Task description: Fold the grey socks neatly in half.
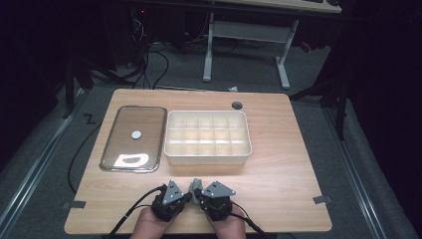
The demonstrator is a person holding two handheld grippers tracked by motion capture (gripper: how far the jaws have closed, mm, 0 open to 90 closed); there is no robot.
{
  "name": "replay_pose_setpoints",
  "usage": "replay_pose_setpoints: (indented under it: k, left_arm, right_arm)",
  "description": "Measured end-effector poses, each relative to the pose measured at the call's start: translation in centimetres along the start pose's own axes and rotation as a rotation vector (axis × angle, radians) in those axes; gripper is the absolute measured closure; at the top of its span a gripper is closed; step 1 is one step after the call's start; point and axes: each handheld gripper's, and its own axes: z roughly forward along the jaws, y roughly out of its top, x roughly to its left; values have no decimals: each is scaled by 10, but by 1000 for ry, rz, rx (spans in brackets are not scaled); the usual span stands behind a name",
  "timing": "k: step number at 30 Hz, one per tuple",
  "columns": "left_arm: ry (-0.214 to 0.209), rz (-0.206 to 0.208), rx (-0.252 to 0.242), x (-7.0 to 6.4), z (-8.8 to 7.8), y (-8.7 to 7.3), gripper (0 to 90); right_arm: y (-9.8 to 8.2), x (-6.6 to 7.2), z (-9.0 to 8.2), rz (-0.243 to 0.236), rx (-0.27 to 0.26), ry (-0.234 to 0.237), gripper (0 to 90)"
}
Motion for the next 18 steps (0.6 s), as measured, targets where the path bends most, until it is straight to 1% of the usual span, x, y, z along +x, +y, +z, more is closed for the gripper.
replay_pose_setpoints:
  k: [3, 5, 8, 11, 12, 17, 18]
  left_arm:
    - [-4, 8, 4, -1, 0, 0, 899]
    - [-5, 6, 5, -1, 1, 0, 899]
    - [-7, 8, 11, 1, 0, -1, 897]
    - [-4, 7, 15, 3, -2, -2, 878]
    - [-3, 0, 12, 4, -3, -3, 866]
    - [14, -20, -31, 11, -11, -3, 796]
    - [15, -26, -51, 13, -13, -3, 787]
  right_arm:
    - [-1, 0, 0, 0, 6, -1, 890]
    - [-1, -1, 1, 4, 9, 3, 890]
    - [-3, -1, 2, -3, 19, 9, 891]
    - [-5, -1, 4, -5, 15, 15, 895]
    - [-6, -1, 5, -7, 13, 16, 897]
    - [-7, 0, 7, -11, 13, 22, 900]
    - [-7, 0, 7, -12, 13, 24, 900]
